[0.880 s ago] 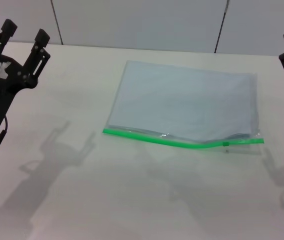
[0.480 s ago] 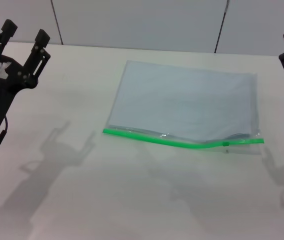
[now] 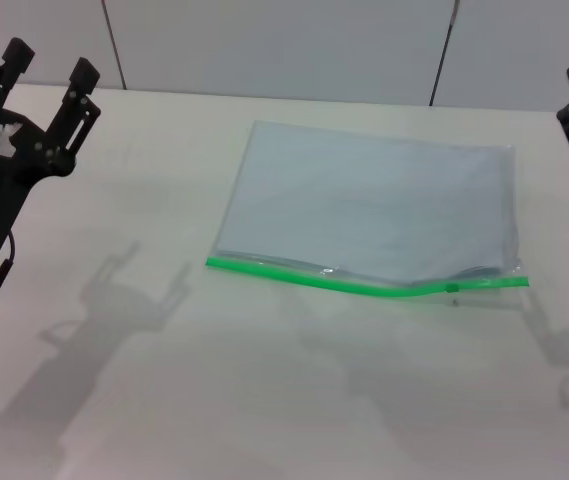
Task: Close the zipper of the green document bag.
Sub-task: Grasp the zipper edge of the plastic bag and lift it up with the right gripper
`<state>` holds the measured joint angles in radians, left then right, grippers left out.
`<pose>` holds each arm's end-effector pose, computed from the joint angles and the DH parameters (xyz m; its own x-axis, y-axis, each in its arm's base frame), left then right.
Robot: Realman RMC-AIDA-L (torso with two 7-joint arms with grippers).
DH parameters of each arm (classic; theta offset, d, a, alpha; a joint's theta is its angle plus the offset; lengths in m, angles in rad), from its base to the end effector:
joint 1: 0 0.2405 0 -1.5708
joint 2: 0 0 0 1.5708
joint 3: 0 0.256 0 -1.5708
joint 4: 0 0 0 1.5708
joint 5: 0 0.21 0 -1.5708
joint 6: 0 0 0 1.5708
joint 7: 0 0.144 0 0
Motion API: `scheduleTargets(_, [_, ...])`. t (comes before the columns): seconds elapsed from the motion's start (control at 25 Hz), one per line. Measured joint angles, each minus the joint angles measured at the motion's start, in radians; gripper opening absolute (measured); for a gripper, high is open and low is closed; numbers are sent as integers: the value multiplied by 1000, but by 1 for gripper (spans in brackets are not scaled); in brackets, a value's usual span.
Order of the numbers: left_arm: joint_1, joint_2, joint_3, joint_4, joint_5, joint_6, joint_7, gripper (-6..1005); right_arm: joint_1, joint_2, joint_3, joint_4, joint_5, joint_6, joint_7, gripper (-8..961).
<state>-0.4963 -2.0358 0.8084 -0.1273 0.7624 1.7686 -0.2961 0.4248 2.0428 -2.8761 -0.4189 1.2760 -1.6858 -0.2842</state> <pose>-0.2875 0.2966 0.0243 0.5286 -0.4025 0.7474 0.6460 -0.3805 -0.6618 0.2386 0.2865 -0.0169 0.6435 0.5385 -0.5439 -0.5161 -0.2195 -0.8279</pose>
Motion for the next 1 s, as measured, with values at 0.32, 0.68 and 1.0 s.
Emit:
scheduleTargets(0.32, [-1,2,0,0,0,0,0,718,1,3,0,-13,2,120,-275,769])
scheduleTargets(0.68, [8,5,-8,5,-8,0,0,716,-75,5,0,-3,8,208,-726,768])
scheduleTargets(1.0, [8,5,-8,8,-6,2,0,713,-87,5,3,7,73,427,-953,769])
